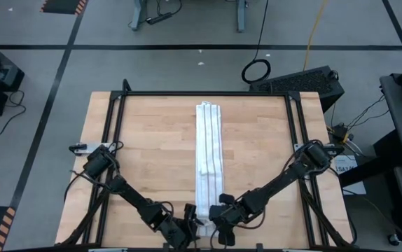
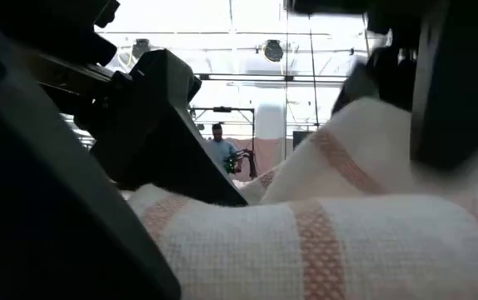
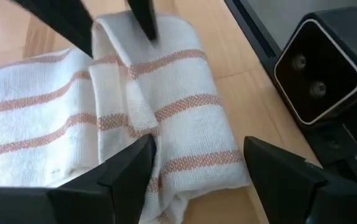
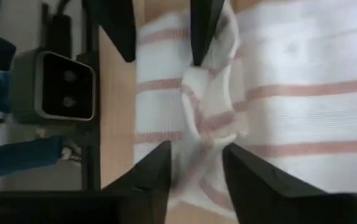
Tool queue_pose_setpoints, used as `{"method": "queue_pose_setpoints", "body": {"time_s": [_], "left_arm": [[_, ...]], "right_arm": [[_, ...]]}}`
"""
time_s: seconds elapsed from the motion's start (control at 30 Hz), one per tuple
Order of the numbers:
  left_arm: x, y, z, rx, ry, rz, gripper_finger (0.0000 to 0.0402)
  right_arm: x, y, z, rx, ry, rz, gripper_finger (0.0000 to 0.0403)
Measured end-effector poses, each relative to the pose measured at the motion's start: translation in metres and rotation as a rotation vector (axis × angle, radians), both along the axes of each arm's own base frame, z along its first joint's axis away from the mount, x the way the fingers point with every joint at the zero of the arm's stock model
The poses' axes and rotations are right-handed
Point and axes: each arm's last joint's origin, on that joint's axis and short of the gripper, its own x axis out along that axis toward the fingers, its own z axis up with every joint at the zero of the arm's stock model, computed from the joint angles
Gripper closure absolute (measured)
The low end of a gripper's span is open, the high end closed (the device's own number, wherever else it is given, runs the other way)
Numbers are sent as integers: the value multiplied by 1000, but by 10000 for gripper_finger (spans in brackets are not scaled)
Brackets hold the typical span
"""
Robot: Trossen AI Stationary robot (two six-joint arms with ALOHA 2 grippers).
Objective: Roll towel into tight, uniform cylinder
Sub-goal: Roll the white brown kitchen towel
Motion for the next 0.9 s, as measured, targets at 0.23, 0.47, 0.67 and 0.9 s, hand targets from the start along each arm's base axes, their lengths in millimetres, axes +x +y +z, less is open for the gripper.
{"method": "queue_pose_setpoints", "body": {"time_s": [0.23, 0.47, 0.67, 0.9], "left_arm": [[0, 1, 0, -51, 23, 50, 143], [1, 1, 0, -94, 28, 84, 143], [3, 4, 0, -104, 26, 87, 143], [8, 8, 1, -118, 21, 91, 143]], "right_arm": [[-38, 7, 48, -214, -109, 30, 177], [-55, 70, 35, -270, -409, 184, 149], [-46, 79, 6, -352, -463, 156, 149], [-25, 63, -12, -288, -383, 68, 149]]}}
